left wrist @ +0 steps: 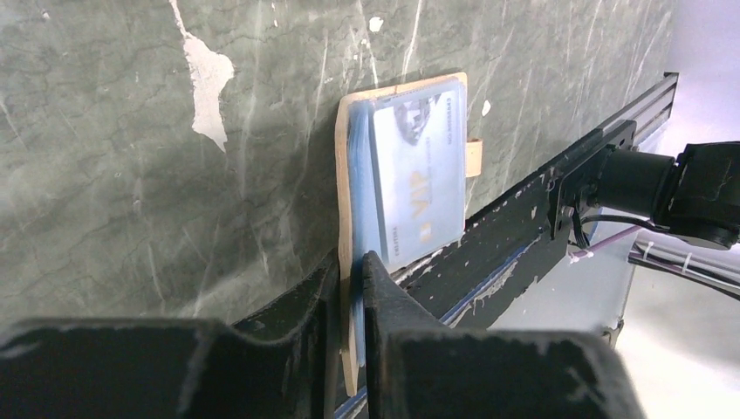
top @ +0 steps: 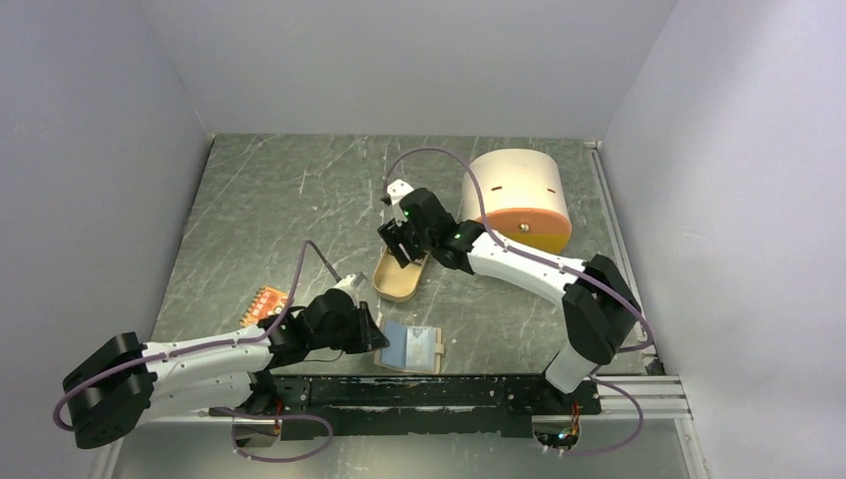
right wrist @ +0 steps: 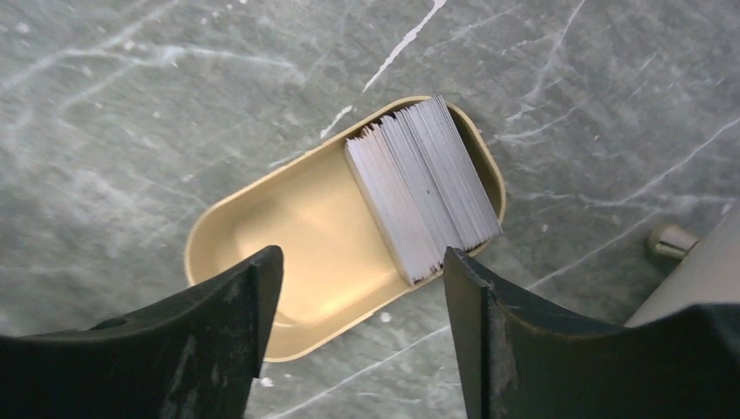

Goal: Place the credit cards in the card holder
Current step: Pick up the credit card from the storage box.

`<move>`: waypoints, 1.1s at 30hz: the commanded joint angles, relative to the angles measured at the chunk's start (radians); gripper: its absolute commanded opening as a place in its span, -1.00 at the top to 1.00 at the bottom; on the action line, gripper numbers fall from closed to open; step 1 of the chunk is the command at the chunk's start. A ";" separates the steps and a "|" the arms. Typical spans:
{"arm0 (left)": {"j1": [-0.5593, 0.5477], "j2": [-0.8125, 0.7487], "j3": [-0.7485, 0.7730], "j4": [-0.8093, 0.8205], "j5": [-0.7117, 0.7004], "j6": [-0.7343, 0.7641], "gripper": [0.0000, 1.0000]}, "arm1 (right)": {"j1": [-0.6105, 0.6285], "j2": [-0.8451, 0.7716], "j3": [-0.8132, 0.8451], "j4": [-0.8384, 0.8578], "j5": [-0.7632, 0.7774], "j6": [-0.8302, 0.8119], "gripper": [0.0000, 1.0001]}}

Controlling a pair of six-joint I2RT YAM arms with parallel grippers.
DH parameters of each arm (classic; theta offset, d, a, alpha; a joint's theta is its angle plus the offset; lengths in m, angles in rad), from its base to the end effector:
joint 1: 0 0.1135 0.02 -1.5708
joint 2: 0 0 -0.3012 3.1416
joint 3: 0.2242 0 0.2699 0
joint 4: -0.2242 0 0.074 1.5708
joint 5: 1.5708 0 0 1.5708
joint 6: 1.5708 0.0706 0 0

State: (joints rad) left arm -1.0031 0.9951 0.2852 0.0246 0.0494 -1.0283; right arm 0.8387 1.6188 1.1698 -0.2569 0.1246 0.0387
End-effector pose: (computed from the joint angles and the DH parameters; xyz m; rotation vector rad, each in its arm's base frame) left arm 0.1081 -0.1761 0.1487 -0.0022 2.5161 -1.0466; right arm 0.2787 0.2970 0.2607 -0.8309 2.1345 0.3196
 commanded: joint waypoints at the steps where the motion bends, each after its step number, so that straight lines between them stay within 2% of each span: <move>1: -0.003 -0.043 -0.004 -0.050 -0.020 -0.005 0.65 | -0.004 0.055 0.033 -0.001 0.017 -0.190 -0.48; 5: -0.003 -0.090 -0.016 -0.083 -0.045 -0.020 0.64 | -0.003 0.111 0.047 0.017 0.071 -0.249 -0.58; 12: -0.002 -0.109 -0.007 -0.137 -0.068 -0.023 0.62 | -0.001 0.189 0.065 0.048 0.152 -0.317 -0.59; 24: -0.002 -0.074 0.005 -0.129 -0.050 -0.016 0.65 | 0.006 0.266 0.060 0.128 0.285 -0.360 -0.61; 33: -0.002 -0.086 -0.003 -0.131 -0.058 -0.026 0.65 | 0.010 0.257 0.074 0.123 0.341 -0.365 -0.43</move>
State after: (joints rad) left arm -1.0031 0.9176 0.2756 -0.0959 0.0032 -1.0477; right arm 0.8555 1.8809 1.2118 -0.1520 0.4042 -0.3126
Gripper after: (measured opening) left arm 0.179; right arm 0.734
